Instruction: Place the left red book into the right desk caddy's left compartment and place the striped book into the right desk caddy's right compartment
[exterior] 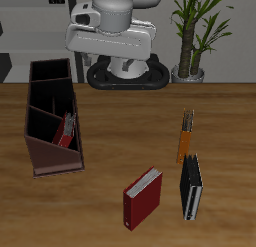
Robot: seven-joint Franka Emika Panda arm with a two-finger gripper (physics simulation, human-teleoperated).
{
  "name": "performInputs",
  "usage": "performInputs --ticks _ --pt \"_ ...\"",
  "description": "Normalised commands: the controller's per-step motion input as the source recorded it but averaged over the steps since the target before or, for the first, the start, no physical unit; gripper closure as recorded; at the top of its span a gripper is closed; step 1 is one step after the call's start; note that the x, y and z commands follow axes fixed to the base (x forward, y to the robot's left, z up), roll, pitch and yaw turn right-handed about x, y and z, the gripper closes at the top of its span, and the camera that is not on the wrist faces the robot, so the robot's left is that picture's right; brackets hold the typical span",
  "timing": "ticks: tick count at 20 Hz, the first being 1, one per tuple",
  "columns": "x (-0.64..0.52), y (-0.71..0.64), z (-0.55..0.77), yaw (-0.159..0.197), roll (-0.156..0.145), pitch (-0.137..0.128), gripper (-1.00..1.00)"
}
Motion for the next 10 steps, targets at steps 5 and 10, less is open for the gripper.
performInputs --ticks 5,10 --pt "0.01 0.40 0.24 0.012 0.013 -0.034 -1.00" --pt "0.11 0.36 0.11 0.025 0.003 -0.023 -1.00"
